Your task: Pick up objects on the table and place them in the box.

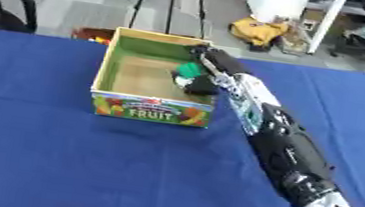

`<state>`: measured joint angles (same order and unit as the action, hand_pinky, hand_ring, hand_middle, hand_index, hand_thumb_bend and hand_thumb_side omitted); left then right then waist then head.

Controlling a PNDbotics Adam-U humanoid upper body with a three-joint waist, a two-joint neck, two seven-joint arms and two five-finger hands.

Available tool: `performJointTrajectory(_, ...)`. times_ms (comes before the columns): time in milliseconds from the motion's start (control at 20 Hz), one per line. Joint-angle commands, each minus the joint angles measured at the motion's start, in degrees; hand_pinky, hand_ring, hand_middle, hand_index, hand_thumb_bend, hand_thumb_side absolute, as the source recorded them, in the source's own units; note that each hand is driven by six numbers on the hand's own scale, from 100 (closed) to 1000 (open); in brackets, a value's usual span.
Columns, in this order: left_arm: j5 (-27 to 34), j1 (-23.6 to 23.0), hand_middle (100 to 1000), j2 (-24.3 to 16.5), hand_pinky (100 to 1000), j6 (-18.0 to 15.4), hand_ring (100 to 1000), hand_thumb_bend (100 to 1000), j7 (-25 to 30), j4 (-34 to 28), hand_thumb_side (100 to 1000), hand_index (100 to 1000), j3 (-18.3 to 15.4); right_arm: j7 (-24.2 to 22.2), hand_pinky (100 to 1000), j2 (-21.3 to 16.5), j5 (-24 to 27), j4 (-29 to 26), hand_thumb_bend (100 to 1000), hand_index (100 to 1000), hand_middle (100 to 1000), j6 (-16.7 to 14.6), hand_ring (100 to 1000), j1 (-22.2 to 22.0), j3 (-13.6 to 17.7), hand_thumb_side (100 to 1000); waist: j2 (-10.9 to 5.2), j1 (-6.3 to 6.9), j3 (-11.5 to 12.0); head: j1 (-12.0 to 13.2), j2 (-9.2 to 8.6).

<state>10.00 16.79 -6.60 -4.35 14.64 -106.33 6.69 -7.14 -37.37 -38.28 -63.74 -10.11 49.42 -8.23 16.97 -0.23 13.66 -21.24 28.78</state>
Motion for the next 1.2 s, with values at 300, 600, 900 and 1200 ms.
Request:
performJointTrajectory(300,-0.8,-1.9,580,0.0,674,-0.1,862,668,-1.3,0.0,858,760,-1.7,-1.9,781,-3.9,15.0,-20.5,100,927,752,1.4,823,-2.9,-3.1,508,-2.88,2.06,-8.0,7.6,3.00)
performJointTrajectory(600,-1.1,-3.0,580,0.2,675,-0.4,863,664,-1.9,0.2,862,760,-2.1,-4.2,775,-3.8,19.6,-30.5,100,922,737,3.9,824,-8.4,-4.5,530,-3.76,3.59,-12.5,11.2,4.08)
performJointTrajectory(900,-1.4,-3.5,580,0.2,675,-0.5,863,662,-2.1,0.4,865,760,-2.3,-5.6,772,-2.5,20.5,-33.4,100,920,726,4.9,825,-12.2,-5.4,568,-4.02,4.18,-14.3,11.6,4.37)
performJointTrajectory(1200,-1.5,-3.7,581,0.3,676,-0.5,864,660,-2.2,0.6,866,760,-2.4,-6.1,770,-2.1,20.7,-34.3,100,919,719,5.1,825,-13.7,-5.8,581,-4.21,4.35,-14.6,12.0,4.86)
